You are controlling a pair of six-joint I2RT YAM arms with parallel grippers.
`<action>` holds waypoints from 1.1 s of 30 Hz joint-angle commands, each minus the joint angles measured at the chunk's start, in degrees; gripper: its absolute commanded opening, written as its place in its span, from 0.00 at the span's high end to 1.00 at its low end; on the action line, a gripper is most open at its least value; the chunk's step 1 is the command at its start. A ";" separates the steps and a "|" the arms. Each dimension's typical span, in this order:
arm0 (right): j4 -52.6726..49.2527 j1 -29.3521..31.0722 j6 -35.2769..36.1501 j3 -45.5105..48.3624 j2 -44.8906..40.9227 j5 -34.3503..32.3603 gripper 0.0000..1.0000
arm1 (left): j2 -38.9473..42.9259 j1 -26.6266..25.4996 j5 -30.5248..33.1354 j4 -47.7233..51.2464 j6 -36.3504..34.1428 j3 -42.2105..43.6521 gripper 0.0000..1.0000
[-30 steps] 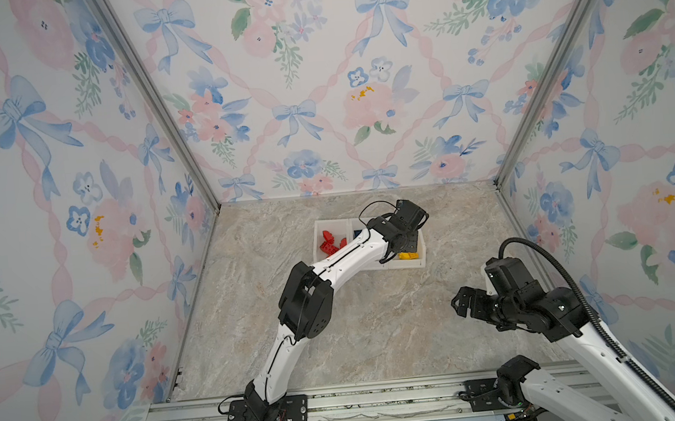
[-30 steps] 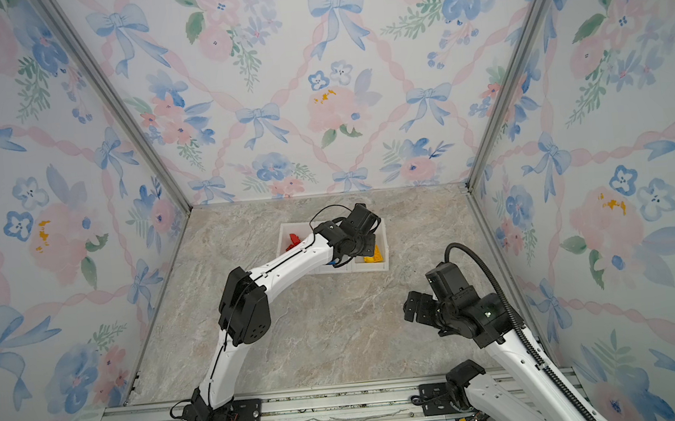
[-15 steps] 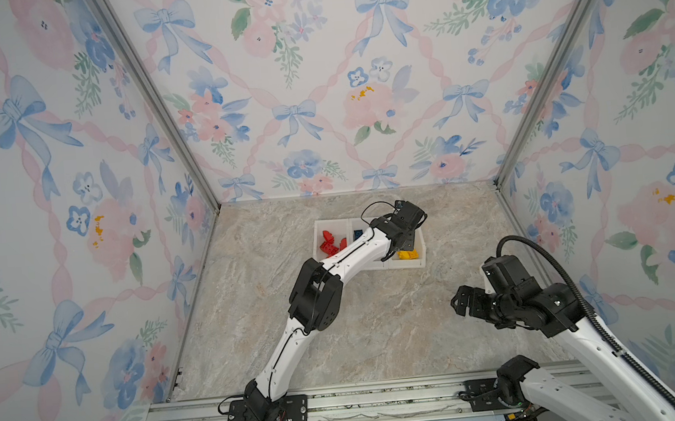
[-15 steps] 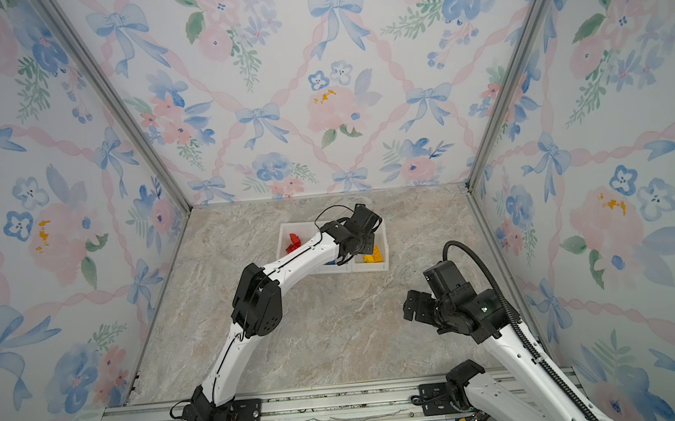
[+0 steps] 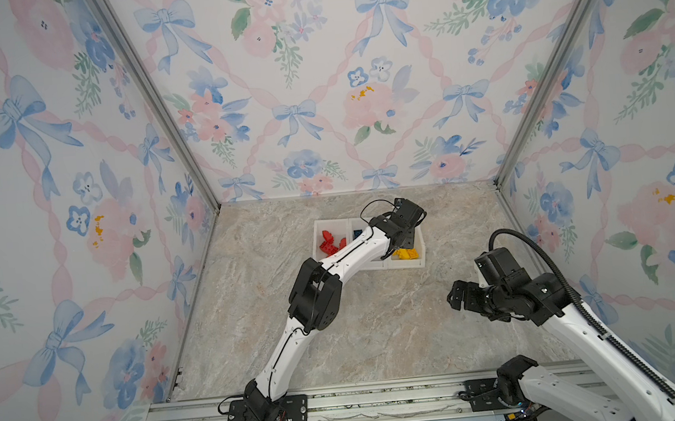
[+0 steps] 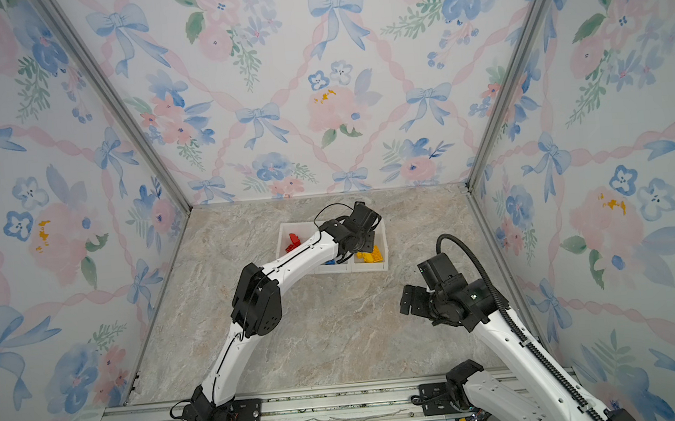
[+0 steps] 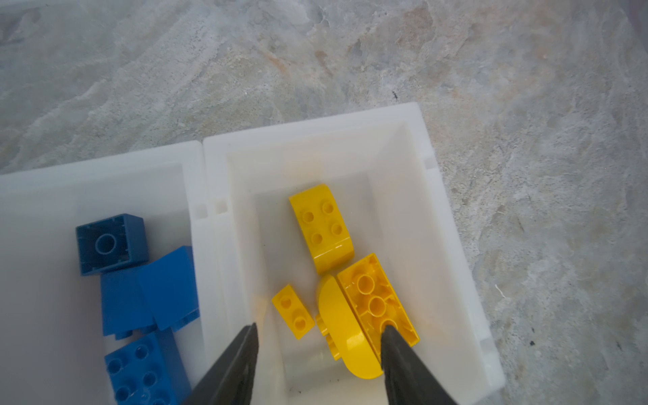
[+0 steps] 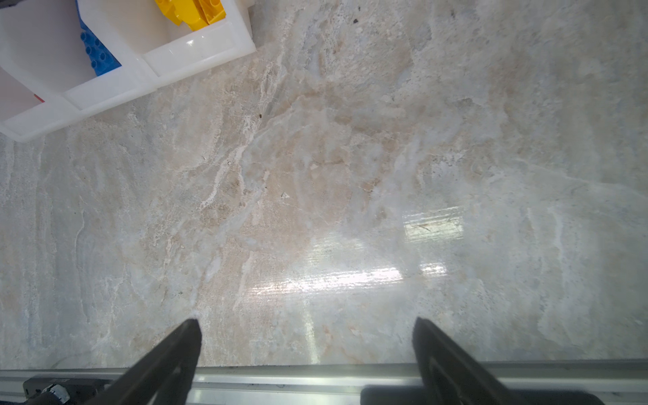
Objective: Sort the legos into containers by color
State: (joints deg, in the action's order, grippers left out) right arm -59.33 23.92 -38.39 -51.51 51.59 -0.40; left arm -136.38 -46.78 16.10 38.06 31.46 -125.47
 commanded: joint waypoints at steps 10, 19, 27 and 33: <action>8.12 -6.41 10.07 -5.51 8.69 2.58 0.03 | 13.74 -0.68 6.33 -0.06 -3.79 5.07 0.29; 15.37 -11.25 15.14 -10.25 17.11 3.90 0.03 | 31.40 2.31 7.82 -13.12 -6.70 31.19 0.21; 23.95 -12.68 17.70 -9.39 20.81 2.03 0.03 | 49.40 8.97 7.09 -27.28 -10.08 56.84 0.11; 30.90 -14.09 20.28 -7.12 22.20 -1.25 0.03 | 59.72 17.21 6.34 -36.75 -14.03 72.85 0.06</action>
State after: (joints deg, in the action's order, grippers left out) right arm -33.52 10.94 -20.67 -59.86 72.90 0.99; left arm -79.83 -32.60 22.72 8.69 20.91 -58.02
